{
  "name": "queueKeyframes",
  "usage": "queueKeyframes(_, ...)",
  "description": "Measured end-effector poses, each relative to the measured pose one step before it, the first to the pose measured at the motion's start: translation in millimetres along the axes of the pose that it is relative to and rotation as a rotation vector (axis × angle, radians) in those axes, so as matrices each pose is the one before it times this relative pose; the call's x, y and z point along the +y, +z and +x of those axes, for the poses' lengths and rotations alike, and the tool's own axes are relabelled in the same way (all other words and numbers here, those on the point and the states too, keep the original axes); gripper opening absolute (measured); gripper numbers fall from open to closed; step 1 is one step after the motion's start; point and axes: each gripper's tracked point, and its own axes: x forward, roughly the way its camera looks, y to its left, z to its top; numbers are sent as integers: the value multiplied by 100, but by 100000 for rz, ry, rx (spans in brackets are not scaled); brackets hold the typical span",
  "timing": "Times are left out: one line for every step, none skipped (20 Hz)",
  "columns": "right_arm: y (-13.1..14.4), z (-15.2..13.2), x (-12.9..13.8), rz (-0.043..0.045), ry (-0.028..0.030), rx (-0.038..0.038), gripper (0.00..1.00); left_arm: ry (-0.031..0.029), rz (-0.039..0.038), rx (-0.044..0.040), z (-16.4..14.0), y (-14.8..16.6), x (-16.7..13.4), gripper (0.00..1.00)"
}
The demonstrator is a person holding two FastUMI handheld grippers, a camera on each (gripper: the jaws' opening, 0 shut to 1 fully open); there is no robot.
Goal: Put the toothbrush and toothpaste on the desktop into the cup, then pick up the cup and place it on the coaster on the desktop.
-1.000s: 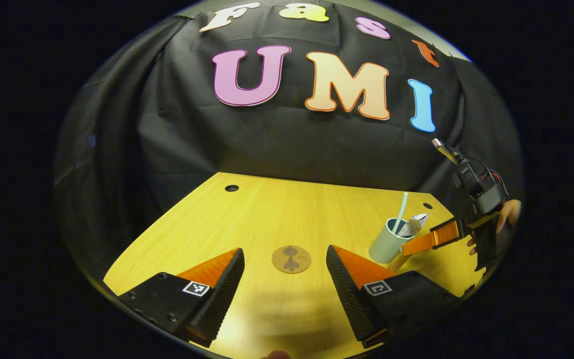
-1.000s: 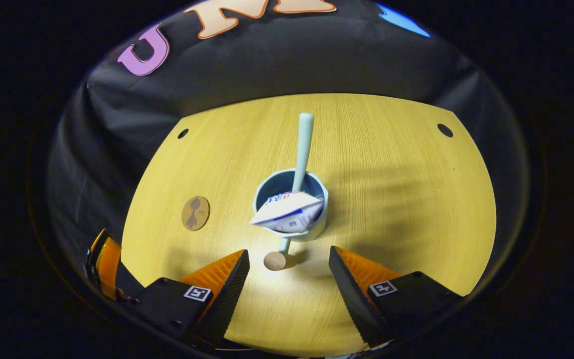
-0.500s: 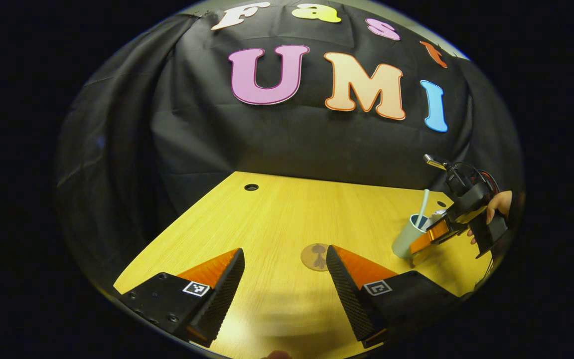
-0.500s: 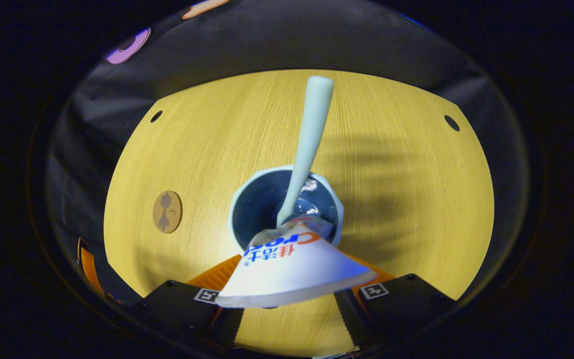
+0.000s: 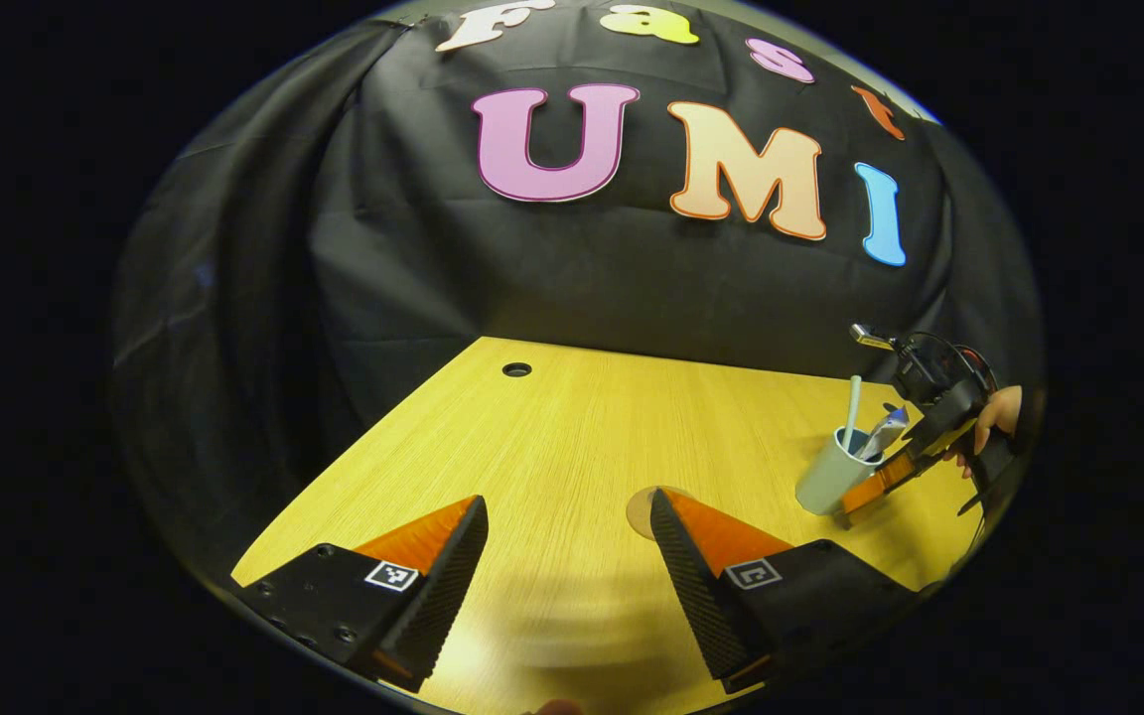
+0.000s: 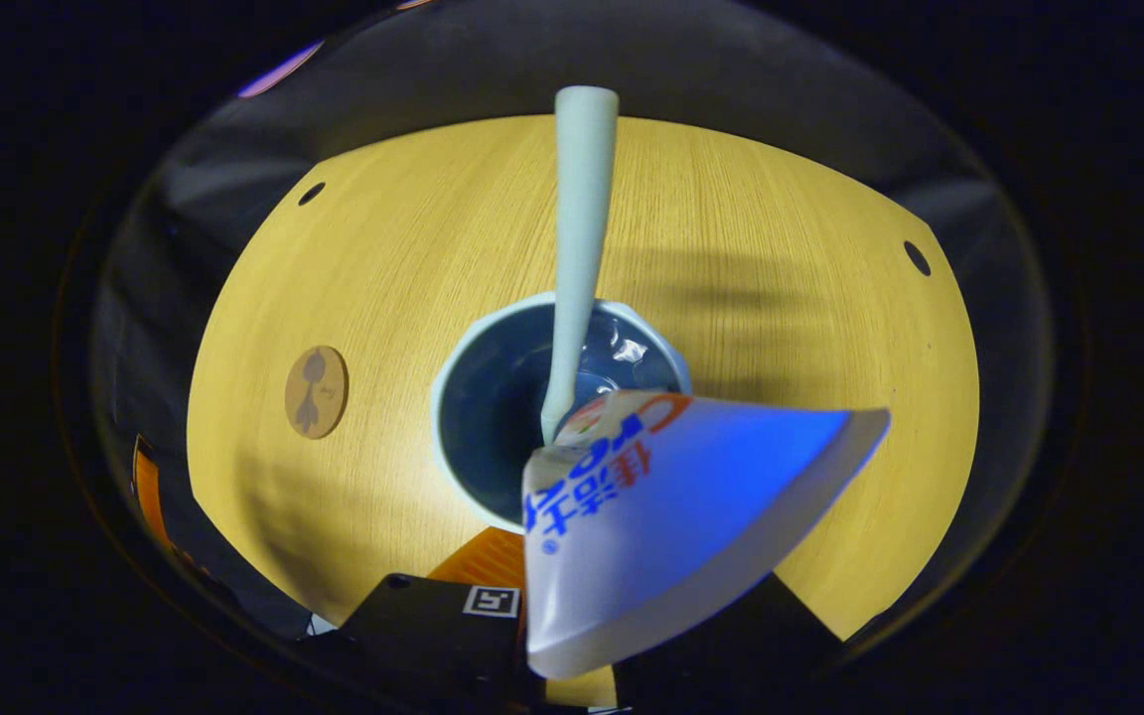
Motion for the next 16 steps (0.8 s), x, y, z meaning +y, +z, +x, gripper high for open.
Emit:
queueKeyframes(-64, -97, 77, -625, 889, -94, 22, -40, -21, -9, 114, 54, 263, 95)
queueKeyframes(41, -59, -8, -408, 1736, -262, 21, 51, 51, 17, 109, 39, 140, 95)
queueKeyframes(317, -144, 131, 708, 1768, -610, 22, -53, 66, -93, 31, 128, 247, 95)
queueKeyframes(118, -157, 35, 592, 1350, -575, 22, 126, 213, 53, 83, -20, 265, 95)
queueKeyframes(32, 8, 10, -69, 700, -294, 22, 155, 192, 159, 85, -56, 343, 95)
queueKeyframes(128, -51, 19, -422, -22, -560, 21, 55, 66, 14, 67, 44, 366, 95)
queueKeyframes(-175, 102, 56, -856, 296, -458, 21, 22, 36, -62, 70, 124, 361, 95)
queueKeyframes(-42, -24, 38, -446, 973, -279, 21, 29, 143, -198, 146, 84, 269, 95)
queueKeyframes(40, -33, 59, -252, 1210, -114, 21, 3, 65, -74, 47, 53, 320, 95)
queueKeyframes(36, 57, -70, -556, 1262, -52, 21, 18, 154, 104, 112, 31, 348, 95)
queueKeyframes(84, 9, -38, -739, 1188, -325, 21, 108, 72, 186, 169, -1, 353, 95)
queueKeyframes(-1, -1, -71, -984, 1096, -3, 21, 9, -50, 219, 81, -66, 403, 94)
queueKeyframes(47, 47, -37, -985, 1083, -108, 21, 327, -166, 319, 183, 52, 502, 95)
queueKeyframes(-8, -39, -20, -893, 1188, -307, 21, 28, -286, 3, -15, -11, 385, 95)
queueKeyframes(134, -74, -24, -907, 993, -380, 21, 327, -120, 121, 147, 20, 468, 95)
queueKeyframes(-57, 27, -84, -1077, 1072, -32, 21, 248, -134, 271, 158, 5, 438, 95)
